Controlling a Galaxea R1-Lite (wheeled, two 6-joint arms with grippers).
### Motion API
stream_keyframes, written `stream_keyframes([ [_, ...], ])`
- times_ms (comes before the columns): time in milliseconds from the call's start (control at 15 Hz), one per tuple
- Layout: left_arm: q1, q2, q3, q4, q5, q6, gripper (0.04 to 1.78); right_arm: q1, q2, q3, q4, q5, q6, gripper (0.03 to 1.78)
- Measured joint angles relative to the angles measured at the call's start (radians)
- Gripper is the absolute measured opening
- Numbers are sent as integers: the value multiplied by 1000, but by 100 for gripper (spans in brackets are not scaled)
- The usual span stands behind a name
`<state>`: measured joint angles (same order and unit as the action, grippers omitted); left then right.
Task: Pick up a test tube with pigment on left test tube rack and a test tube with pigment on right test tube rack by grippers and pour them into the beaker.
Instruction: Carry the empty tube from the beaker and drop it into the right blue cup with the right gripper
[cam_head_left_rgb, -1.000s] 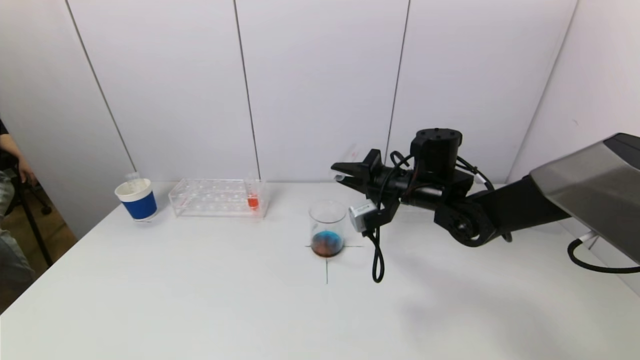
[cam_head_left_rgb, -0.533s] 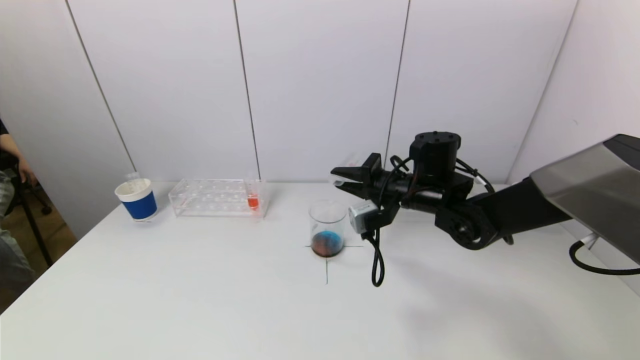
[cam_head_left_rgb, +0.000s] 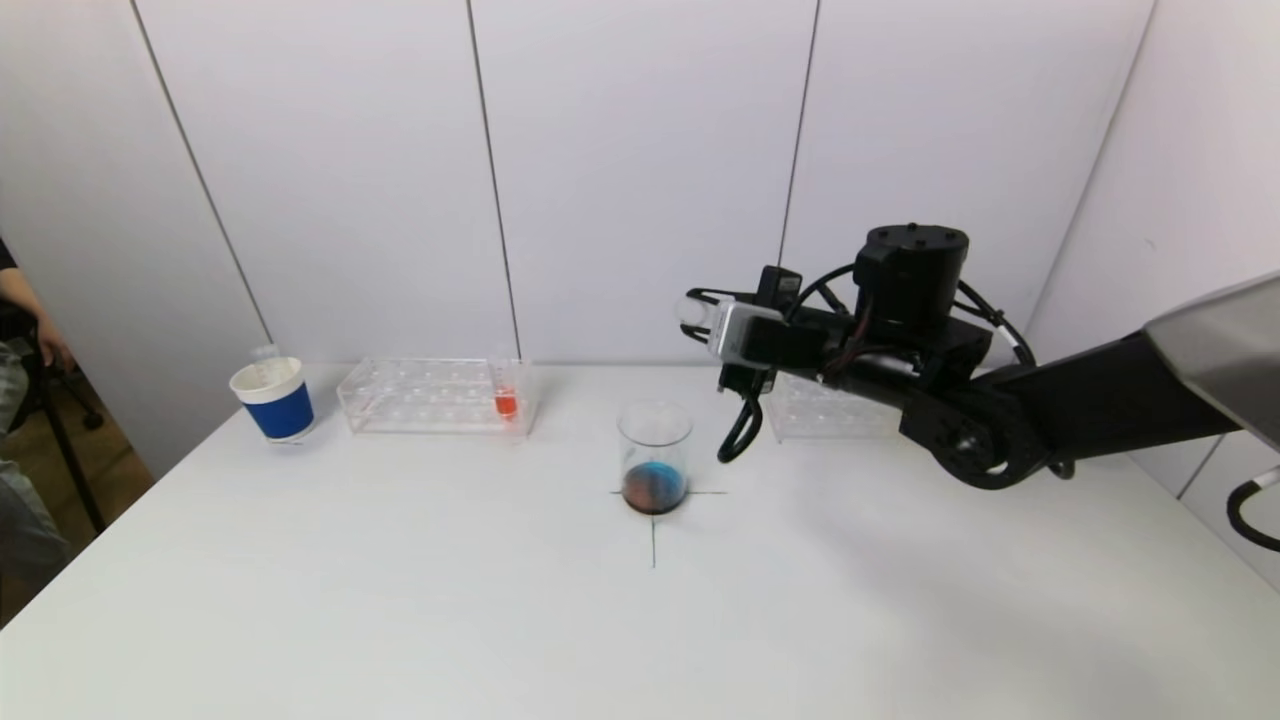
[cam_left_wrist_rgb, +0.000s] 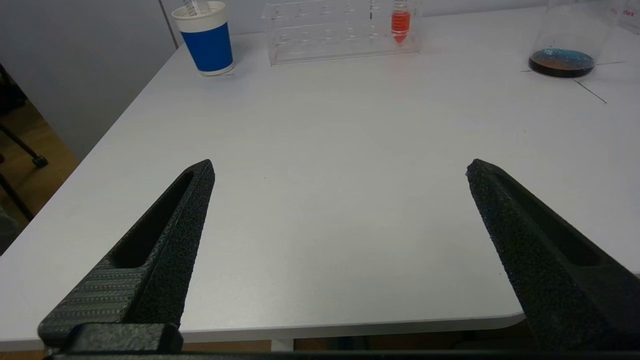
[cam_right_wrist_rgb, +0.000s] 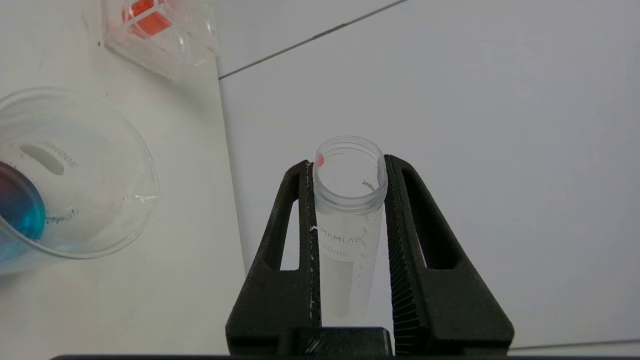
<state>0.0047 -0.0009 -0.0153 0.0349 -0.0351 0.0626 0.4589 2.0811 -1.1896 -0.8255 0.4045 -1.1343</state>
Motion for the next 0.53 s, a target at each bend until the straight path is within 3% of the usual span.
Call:
stream_keyframes([
  [267,0,0,0,0,0,0,176,14,-65,-8,14,-111,321,45],
  [533,0,0,0,0,0,0,176,31,-120,-94,33,-288,630,45],
])
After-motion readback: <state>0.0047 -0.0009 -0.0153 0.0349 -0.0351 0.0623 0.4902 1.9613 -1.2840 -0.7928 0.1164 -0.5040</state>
